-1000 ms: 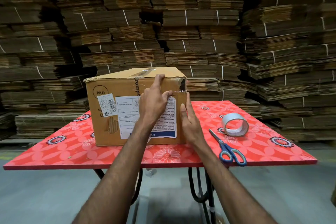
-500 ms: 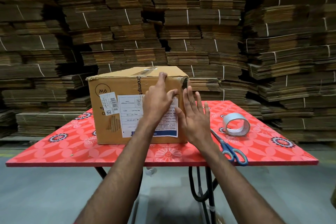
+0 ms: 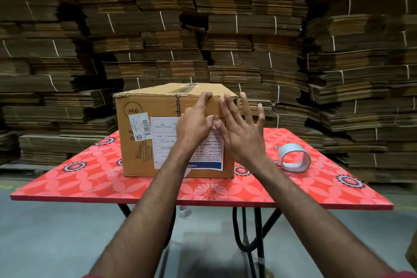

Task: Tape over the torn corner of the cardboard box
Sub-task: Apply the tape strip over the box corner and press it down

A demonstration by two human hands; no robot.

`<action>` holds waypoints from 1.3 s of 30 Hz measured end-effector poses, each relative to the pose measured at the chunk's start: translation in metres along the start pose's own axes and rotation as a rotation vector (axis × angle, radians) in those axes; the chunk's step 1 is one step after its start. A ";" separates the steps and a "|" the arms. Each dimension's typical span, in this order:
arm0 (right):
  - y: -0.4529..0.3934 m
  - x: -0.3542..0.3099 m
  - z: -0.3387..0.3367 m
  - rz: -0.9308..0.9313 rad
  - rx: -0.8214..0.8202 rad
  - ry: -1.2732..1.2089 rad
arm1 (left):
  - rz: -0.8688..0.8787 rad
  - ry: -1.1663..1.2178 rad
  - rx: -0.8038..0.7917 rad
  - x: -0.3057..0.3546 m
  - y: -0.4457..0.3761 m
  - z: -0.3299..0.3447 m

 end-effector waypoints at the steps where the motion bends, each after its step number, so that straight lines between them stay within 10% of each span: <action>1: -0.006 -0.002 0.002 -0.008 -0.004 0.011 | 0.004 -0.006 0.001 -0.001 -0.001 0.000; 16: 0.074 -0.003 0.026 -0.068 -0.071 0.097 | 0.029 0.005 -0.055 -0.001 0.000 -0.003; 25: -0.019 0.052 -0.032 0.273 0.196 -0.666 | 0.197 -0.281 0.257 0.045 -0.015 -0.034; 39: -0.065 0.057 0.025 0.288 -0.125 -1.445 | 0.221 -0.063 0.057 0.039 -0.022 -0.023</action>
Point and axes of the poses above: each hand's wrist, its own y-axis away from the middle knuckle, its own z-axis out of the palm, x = y × z, the point moved 10 cm from there along -y, towards the middle knuckle
